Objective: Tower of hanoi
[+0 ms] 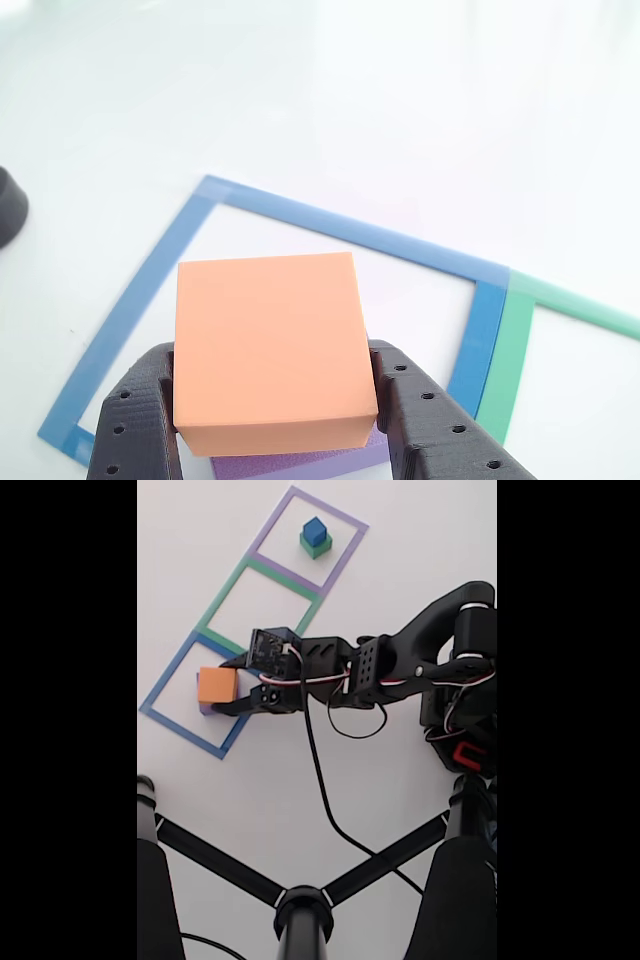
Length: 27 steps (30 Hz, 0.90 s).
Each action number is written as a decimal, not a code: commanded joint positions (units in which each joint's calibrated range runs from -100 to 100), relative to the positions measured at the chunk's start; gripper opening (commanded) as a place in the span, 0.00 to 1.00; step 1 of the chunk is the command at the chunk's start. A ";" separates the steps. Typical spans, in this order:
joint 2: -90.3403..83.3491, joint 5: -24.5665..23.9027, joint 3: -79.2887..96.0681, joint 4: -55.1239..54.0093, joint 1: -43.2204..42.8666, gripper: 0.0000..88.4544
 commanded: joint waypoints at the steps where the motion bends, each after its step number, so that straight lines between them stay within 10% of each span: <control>1: 0.43 0.39 -2.59 -2.43 -0.50 0.11; 27: 5.15 0.39 -4.22 -8.42 0.11 0.31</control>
